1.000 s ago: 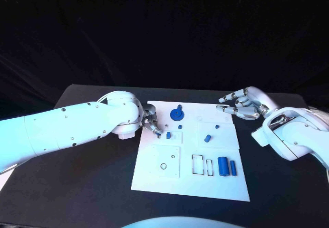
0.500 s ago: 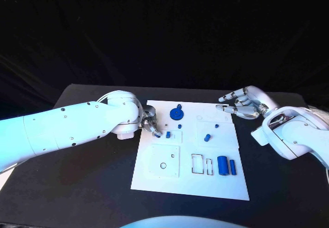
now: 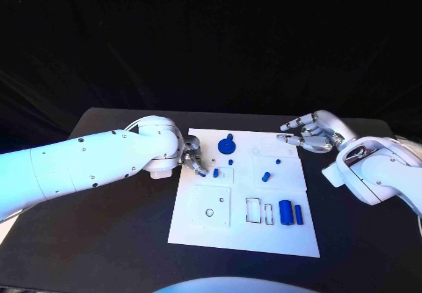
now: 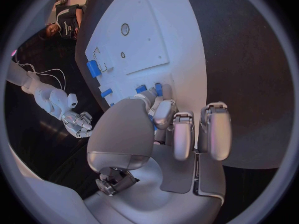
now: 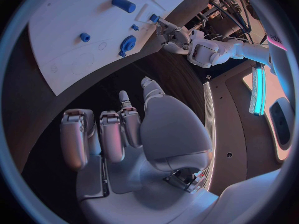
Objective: Assemble the parts on the task board
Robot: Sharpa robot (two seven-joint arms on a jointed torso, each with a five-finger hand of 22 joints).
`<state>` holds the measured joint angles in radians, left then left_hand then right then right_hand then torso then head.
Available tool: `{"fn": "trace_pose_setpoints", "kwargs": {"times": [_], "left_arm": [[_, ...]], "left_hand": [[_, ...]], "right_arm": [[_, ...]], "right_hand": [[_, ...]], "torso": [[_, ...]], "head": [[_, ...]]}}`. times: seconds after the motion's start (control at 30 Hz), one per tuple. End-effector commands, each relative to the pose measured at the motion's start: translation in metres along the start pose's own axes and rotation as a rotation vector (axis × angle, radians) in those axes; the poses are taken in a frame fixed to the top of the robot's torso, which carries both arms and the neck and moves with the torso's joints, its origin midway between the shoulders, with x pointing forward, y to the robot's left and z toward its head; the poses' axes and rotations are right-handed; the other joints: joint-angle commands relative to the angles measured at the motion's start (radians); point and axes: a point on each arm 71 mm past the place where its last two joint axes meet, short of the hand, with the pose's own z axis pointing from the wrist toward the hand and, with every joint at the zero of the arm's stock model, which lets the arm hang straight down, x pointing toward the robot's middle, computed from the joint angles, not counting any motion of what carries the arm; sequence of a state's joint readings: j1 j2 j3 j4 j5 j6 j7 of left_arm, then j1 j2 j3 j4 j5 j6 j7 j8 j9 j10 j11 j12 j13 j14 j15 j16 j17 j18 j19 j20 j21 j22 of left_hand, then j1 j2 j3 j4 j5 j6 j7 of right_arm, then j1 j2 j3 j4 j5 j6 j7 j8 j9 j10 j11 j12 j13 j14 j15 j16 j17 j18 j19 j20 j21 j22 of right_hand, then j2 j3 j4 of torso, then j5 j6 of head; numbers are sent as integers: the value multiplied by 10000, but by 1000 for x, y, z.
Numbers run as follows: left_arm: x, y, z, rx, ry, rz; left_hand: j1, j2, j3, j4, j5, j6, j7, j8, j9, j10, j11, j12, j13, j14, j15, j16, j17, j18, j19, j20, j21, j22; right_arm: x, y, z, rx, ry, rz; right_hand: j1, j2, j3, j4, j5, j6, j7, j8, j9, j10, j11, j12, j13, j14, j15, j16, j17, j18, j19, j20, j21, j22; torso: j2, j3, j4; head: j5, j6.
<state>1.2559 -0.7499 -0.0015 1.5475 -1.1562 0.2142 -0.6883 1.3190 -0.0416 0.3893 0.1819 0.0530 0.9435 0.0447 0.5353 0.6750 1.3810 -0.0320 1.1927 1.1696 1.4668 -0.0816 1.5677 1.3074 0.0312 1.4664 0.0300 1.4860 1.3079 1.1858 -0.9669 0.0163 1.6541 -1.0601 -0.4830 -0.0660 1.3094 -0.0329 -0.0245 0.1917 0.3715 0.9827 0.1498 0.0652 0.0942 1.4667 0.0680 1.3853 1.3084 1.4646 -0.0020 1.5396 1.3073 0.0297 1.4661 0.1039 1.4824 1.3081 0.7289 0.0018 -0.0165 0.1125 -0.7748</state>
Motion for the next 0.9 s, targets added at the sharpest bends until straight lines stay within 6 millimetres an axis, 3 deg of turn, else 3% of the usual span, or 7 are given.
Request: {"fn": "trace_pose_setpoints", "kwargs": {"times": [0.03, 0.5, 0.77, 0.9], "left_arm": [[6, 0, 3, -362, 342, 123], [15, -1, 10, -555, 810, 151], [17, -1, 11, -577, 988, 136], [17, -1, 12, -594, 1011, 132]], "left_hand": [[60, -41, 815, -736, 57, 119, -78, 34, 5, 75, -12, 51, -2, 1040, -28, 31, 2634, -45, 506, -36, -24, 1831], [-155, -10, 1007, -638, 55, 158, -74, 90, 29, 70, -4, 19, -39, 1040, -23, 31, 2634, -32, 481, -30, -72, 1797], [-546, -156, 1139, -520, 54, 266, -142, 240, 136, 92, -53, 26, -38, 1040, -58, 31, 2634, -37, 496, -43, -60, 1820], [-1060, -345, 1173, -325, 53, 306, -186, 310, 197, 113, -90, 35, -37, 1040, -84, 31, 2634, -44, 514, -67, -42, 1847]], "right_arm": [[2, 2, 0, -103, 127, -29], [2, 2, -1, -107, 162, -26], [2, 2, -1, -96, 181, -32], [2, 2, -1, -98, 187, -31]], "right_hand": [[66, 34, -59, 22, 52, 76, -2, 54, 17, 49, -44, 7, 1401, 900, -67, -37, 1957, 98, 30, -49, -44, 954], [66, 34, -59, 22, 52, 76, -2, 54, 17, 49, -44, 7, 1401, 900, -67, -37, 1957, 98, 30, -49, -44, 954], [66, 34, -59, 22, 52, 76, -2, 54, 17, 49, -44, 7, 1401, 900, -67, -37, 1957, 98, 30, -49, -44, 954], [66, 34, -59, 22, 52, 76, -2, 54, 17, 49, -44, 7, 1401, 900, -67, -37, 1957, 98, 30, -49, -44, 954]], "torso": [[1, 5, -3], [-3, 8, -15], [-5, 2, -3], [0, 2, -4]], "head": [[9, -6], [-13, -40], [-33, -51], [-27, -48]]}}
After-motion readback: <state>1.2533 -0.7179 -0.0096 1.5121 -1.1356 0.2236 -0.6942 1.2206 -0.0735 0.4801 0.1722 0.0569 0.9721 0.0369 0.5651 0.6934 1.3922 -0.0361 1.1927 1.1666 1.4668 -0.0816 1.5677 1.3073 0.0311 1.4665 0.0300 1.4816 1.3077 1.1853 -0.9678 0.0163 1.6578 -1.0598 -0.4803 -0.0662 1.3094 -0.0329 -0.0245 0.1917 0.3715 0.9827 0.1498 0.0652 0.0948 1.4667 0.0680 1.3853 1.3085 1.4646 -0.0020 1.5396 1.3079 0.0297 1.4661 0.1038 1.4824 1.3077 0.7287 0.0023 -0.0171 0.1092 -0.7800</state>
